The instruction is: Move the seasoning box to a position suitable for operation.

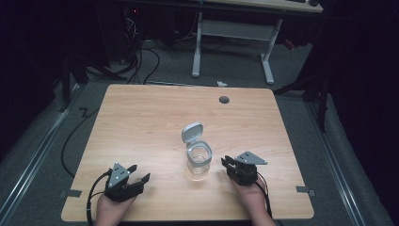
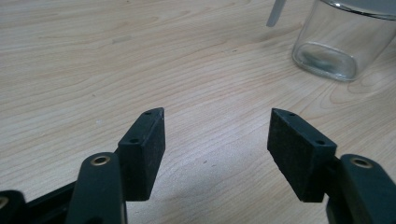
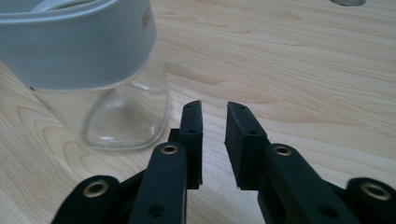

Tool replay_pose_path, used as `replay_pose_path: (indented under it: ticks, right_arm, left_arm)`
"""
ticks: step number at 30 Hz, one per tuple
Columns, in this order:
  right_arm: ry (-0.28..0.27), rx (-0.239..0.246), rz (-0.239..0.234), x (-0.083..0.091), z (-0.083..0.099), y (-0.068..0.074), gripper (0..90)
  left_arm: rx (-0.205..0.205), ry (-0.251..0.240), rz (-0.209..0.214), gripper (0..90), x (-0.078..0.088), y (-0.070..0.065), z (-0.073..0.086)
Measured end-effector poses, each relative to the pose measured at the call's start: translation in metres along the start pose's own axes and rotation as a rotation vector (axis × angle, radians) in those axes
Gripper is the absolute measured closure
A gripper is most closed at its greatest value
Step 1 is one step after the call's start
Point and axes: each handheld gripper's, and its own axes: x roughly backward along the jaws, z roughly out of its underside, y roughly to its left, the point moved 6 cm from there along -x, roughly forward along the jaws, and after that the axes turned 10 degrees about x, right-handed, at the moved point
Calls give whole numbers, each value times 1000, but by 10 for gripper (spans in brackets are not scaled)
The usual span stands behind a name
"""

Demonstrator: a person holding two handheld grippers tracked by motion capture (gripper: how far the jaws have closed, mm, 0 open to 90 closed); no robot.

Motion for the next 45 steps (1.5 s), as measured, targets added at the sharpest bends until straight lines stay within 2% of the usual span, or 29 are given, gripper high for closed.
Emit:
replay_pose_path:
  ticks: [7,12,15,18,27,35,45]
  right_arm:
    - [-11,11,-6,-4,-10,1,900]
    - [-3,20,-11,-9,-15,4,900]
    - [-4,26,-13,-15,-18,6,900]
    - [-1,38,-22,-20,-19,9,900]
    - [-6,66,-42,-19,-19,20,900]
    - [-8,82,-56,-16,-19,29,900]
    - [-24,87,-86,-11,-18,44,900]
  left_arm:
    - [-12,23,10,337,0,-3,5]
    - [-11,33,6,375,-1,-1,7]
    - [13,42,6,410,-1,0,7]
    - [7,39,4,434,0,-1,6]
    - [14,19,-20,477,-4,1,6]
    - [35,0,-23,459,-5,0,2]
    - [19,13,1,426,-5,-8,6]
